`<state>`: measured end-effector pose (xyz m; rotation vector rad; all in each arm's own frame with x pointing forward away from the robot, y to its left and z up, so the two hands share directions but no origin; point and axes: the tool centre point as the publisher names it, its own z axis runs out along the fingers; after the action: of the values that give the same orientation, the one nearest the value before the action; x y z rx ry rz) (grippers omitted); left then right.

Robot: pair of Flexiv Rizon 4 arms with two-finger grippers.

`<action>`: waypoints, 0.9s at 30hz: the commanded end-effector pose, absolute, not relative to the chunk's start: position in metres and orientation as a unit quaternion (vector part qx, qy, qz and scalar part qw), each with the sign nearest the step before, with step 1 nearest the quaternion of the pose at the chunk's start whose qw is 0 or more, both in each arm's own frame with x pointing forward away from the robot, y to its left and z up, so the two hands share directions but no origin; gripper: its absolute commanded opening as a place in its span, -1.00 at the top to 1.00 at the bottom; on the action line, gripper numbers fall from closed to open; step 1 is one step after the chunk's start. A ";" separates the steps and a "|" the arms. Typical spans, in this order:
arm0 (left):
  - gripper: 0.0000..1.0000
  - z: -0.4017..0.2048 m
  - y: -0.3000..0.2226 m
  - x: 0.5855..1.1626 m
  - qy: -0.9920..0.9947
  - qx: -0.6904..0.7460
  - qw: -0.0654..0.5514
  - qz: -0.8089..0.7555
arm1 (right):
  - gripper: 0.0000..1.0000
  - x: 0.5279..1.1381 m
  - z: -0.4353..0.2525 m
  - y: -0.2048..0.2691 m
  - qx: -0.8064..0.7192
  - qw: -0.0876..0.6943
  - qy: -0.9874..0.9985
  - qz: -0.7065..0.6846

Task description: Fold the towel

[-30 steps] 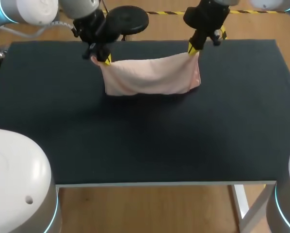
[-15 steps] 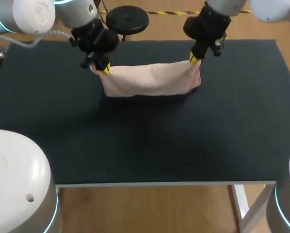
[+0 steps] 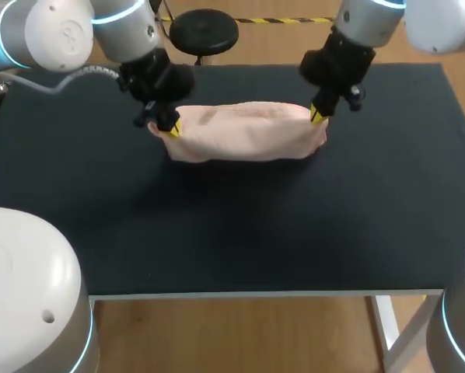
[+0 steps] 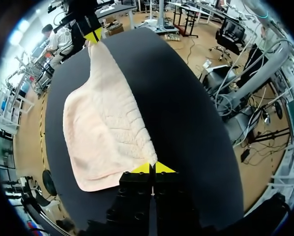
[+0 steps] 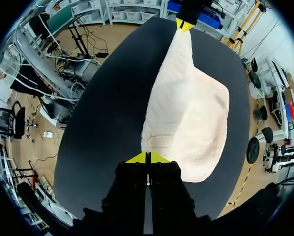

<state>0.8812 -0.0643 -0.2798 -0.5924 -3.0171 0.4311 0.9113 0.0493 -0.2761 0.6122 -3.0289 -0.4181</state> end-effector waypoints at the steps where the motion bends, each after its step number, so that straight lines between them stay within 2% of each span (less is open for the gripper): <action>1: 1.00 -0.286 -0.064 0.865 -0.972 -0.187 0.022 0.143 | 1.00 0.902 -0.280 0.048 0.199 0.018 -0.970 -0.136; 15: 1.00 -0.314 -0.066 0.818 -0.966 -0.201 0.072 0.148 | 1.00 0.861 -0.310 0.048 0.201 0.068 -0.969 -0.129; 27: 1.00 -0.334 -0.068 0.808 -0.961 -0.203 0.093 0.161 | 1.00 0.854 -0.331 0.048 0.198 0.098 -0.967 -0.125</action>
<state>0.8057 -0.0683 -0.3309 -0.6040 -2.8590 0.4734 0.8502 0.0455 -0.3293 0.5878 -2.8706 -0.3754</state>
